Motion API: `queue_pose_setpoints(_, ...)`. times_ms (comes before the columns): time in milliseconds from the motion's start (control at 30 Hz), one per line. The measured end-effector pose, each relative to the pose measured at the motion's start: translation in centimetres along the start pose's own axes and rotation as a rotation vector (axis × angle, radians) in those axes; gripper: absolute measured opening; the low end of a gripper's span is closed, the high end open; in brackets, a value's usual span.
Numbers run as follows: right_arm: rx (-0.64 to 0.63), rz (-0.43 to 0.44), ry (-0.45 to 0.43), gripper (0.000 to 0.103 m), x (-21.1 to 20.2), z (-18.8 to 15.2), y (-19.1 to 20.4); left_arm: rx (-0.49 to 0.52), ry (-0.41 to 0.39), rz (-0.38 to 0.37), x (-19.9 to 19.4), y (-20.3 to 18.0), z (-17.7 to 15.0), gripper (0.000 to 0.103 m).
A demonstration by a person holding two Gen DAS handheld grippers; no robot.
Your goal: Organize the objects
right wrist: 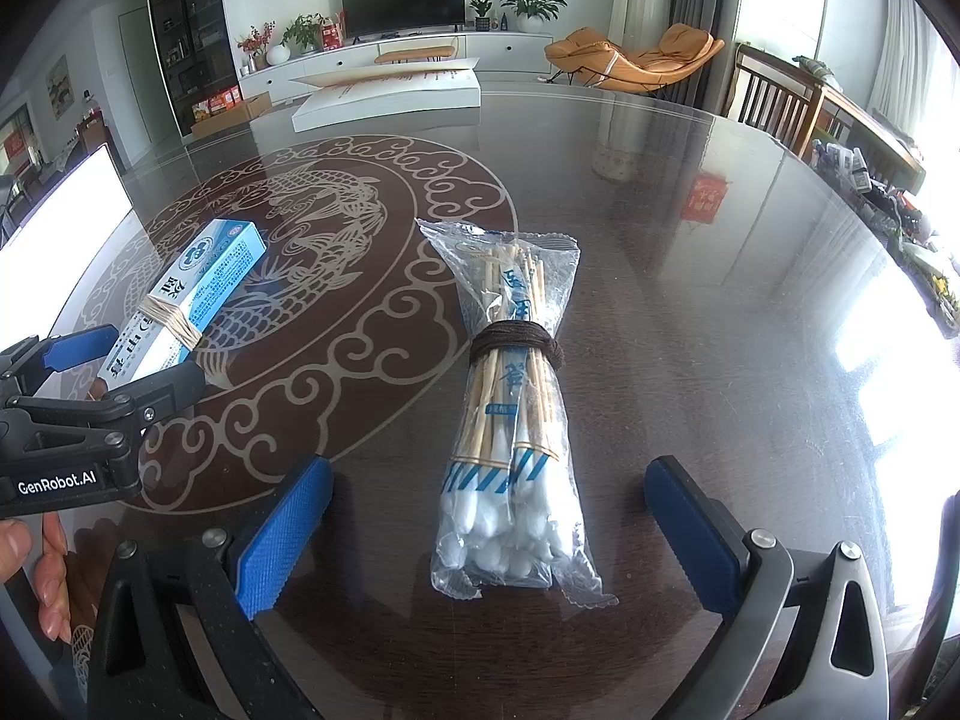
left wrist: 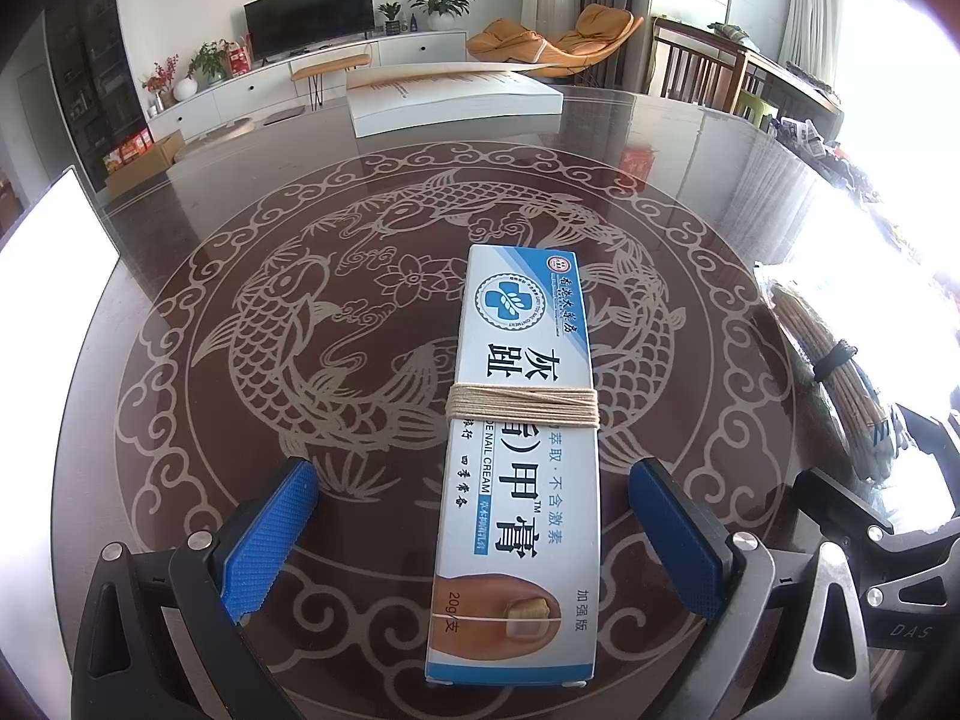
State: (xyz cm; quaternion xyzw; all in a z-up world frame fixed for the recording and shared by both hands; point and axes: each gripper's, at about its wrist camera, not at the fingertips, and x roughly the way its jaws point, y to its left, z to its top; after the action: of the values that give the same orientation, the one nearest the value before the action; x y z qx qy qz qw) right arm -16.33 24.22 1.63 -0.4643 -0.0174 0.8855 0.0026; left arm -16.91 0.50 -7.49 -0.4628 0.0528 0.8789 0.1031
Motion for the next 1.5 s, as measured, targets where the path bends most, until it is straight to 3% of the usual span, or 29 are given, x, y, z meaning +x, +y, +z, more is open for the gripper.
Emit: queue_pose_setpoints(1500, 0.0, 0.0, 0.0, 0.103, -0.01, 0.03, 0.01, -0.001, 0.0, 0.0, 0.24, 0.1, 0.26, 0.103)
